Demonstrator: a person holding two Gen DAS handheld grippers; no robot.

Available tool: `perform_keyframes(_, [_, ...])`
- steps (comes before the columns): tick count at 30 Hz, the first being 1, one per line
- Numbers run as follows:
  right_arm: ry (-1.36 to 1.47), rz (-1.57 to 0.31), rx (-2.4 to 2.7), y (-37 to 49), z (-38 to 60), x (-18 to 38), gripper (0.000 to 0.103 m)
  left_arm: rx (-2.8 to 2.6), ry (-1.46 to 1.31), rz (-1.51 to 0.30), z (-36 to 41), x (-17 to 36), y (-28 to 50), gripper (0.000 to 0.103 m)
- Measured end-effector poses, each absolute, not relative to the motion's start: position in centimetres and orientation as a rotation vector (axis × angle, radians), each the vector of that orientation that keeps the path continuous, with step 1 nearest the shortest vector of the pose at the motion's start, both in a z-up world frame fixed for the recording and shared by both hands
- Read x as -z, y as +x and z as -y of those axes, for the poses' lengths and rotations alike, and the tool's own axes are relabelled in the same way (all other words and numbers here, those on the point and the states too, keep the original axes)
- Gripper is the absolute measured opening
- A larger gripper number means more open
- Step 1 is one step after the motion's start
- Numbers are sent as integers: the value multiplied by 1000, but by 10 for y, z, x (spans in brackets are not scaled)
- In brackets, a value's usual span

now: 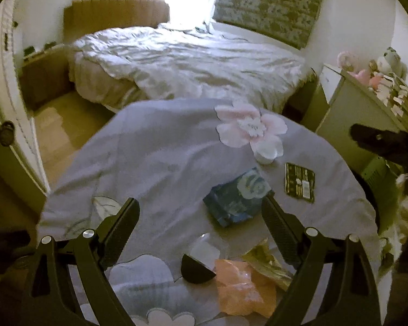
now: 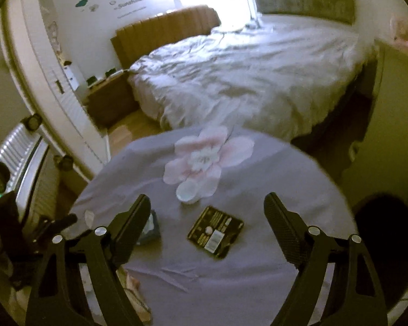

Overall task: Collect trash
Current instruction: 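Grasp the blue tissue pack with the left tool while the right tool grasps the white cup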

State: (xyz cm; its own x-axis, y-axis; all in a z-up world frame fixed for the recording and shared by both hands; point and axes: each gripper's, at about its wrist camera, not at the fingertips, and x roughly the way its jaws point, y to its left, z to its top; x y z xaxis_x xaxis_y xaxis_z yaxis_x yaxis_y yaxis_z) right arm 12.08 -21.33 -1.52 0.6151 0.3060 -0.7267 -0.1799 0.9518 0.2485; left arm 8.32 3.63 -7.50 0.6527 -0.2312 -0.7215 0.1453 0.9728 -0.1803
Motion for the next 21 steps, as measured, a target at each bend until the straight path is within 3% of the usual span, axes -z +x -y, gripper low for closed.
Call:
perform_keyframes(15, [70, -952, -397, 179, 161, 81, 83, 429, 269, -858, 33, 104, 124, 90])
perform_keyframes(17, [35, -980, -412, 188, 149, 89, 71, 438, 278, -875, 35, 110, 130, 90])
perform_keyframes(19, [3, -996, -415, 198, 138, 98, 68, 451, 252, -894, 33, 114, 136, 88])
perform_keyframes(20, [-10, -1000, -416, 201, 134, 100, 68, 454, 232, -902, 31, 116, 139, 85])
perform_keyframes(21, [-24, -1004, -416, 205, 129, 104, 66, 458, 216, -914, 29, 118, 142, 76])
